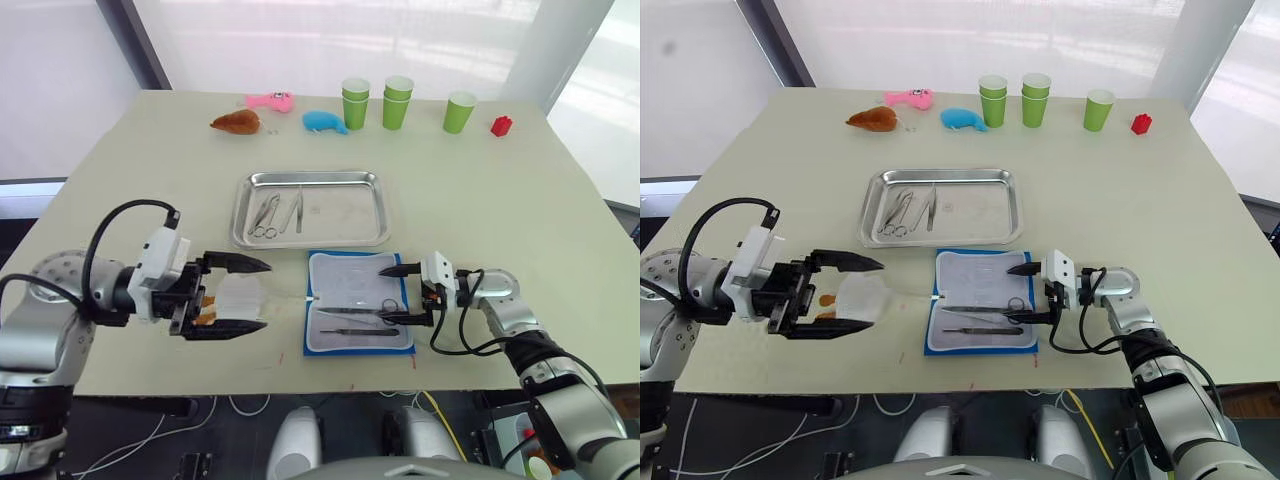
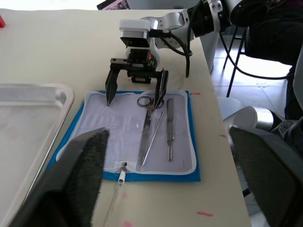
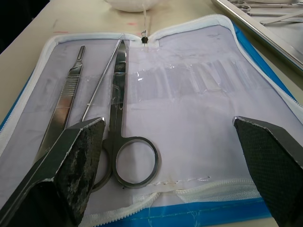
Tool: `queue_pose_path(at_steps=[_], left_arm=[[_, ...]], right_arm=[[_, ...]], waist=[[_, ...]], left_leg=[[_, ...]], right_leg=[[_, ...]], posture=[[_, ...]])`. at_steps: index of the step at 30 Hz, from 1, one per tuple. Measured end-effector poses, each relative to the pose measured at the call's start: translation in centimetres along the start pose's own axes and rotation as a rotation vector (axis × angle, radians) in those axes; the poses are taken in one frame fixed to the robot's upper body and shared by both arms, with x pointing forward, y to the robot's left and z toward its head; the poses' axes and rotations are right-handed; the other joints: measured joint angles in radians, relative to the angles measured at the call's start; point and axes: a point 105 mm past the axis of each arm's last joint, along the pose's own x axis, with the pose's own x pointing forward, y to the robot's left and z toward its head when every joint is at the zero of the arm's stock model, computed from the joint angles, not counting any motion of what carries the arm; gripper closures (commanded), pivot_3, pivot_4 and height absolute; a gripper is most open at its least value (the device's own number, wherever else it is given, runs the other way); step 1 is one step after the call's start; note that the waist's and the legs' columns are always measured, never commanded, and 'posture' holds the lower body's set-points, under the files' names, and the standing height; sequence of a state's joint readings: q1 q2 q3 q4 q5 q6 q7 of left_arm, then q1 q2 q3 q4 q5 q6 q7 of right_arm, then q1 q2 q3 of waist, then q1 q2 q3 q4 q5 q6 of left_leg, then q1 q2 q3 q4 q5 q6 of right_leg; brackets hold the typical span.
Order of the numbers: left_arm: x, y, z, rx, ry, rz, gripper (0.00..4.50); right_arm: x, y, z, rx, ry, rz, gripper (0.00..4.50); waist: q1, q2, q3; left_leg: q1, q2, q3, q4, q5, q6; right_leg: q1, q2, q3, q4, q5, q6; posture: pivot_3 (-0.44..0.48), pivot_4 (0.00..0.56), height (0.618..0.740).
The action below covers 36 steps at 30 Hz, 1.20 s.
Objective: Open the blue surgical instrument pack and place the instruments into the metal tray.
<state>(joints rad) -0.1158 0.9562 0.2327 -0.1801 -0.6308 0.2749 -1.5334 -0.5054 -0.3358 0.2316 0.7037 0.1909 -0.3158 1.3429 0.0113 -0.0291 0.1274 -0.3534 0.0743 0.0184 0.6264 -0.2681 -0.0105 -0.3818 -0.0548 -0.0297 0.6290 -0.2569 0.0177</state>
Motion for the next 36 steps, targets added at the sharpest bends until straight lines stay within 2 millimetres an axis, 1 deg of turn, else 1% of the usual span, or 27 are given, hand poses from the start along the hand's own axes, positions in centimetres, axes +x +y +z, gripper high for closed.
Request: queue_pose_path(at_steps=[12, 14, 20, 24, 29, 30, 36], left_arm=[[0.5, 0.2, 0.3, 0.033, -0.03, -0.002, 0.02], [0.7, -0.1, 0.1, 0.056, -0.028, -0.029, 0.02], [1.6, -0.5, -0.3, 0.049, -0.057, -0.056, 0.02], [2.4, -0.5, 0.1, 0.063, -0.094, -0.086, 0.02], [2.7, -0.6, 0.6, 0.064, -0.143, -0.096, 0.02], [2.7, -0.5, 0.7, 0.067, -0.151, -0.097, 0.02], [2.8, -0.5, 1.3, 0.079, -0.178, -0.106, 0.02]], right_arm=[[0.0, 0.1, 0.1, -0.006, -0.005, -0.001, 0.0], [-0.1, 0.1, 0.2, -0.01, -0.004, 0.0, 0.0], [-0.5, 0.3, 0.6, -0.016, -0.005, 0.004, 0.0], [-0.9, 0.3, 1.0, -0.011, -0.011, 0.005, 0.0], [-1.4, 0.3, 1.5, -0.017, -0.029, 0.002, 0.0], [-1.4, 0.3, 1.5, -0.012, -0.034, -0.001, 0.0], [-1.6, 0.4, 1.6, -0.007, -0.04, -0.005, 0.0]], waist=[[0.001, 0.0, 0.0], [0.001, 0.0, 0.0], [0.004, 0.001, 0.001], [0.005, 0.007, 0.008], [0.006, 0.009, 0.014], [0.006, 0.009, 0.015], [0.006, 0.009, 0.019]], left_leg=[[-0.001, 0.0, 0.002, -0.002, 0.0, 0.0], [-0.004, -0.001, 0.002, -0.002, 0.0, 0.0], [-0.014, -0.002, 0.004, -0.001, 0.0, 0.0], [-0.018, -0.003, 0.003, 0.002, 0.0, 0.0], [-0.026, -0.002, 0.001, 0.006, 0.0, 0.001], [-0.026, -0.002, 0.0, 0.007, 0.0, 0.001], [-0.027, -0.003, 0.0, 0.007, 0.0, 0.001]], right_leg=[[-0.002, 0.001, 0.0, -0.001, 0.001, -0.001], [-0.005, 0.001, 0.0, -0.001, 0.002, -0.003], [-0.012, 0.002, -0.001, -0.001, 0.002, -0.003], [-0.012, 0.004, -0.001, -0.001, 0.003, -0.003], [-0.017, 0.006, -0.002, -0.001, 0.003, -0.002], [-0.017, 0.006, -0.002, -0.001, 0.005, 0.001], [-0.017, 0.006, -0.002, -0.001, 0.005, 0.002]], posture=[[0.0, 0.15, 0.74], [0.0, 0.15, 0.74], [0.0, 0.15, 0.74], [0.0, 0.15, 0.74], [0.0, 0.15, 0.74], [0.0, 0.15, 0.74], [0.0, 0.15, 0.74]])
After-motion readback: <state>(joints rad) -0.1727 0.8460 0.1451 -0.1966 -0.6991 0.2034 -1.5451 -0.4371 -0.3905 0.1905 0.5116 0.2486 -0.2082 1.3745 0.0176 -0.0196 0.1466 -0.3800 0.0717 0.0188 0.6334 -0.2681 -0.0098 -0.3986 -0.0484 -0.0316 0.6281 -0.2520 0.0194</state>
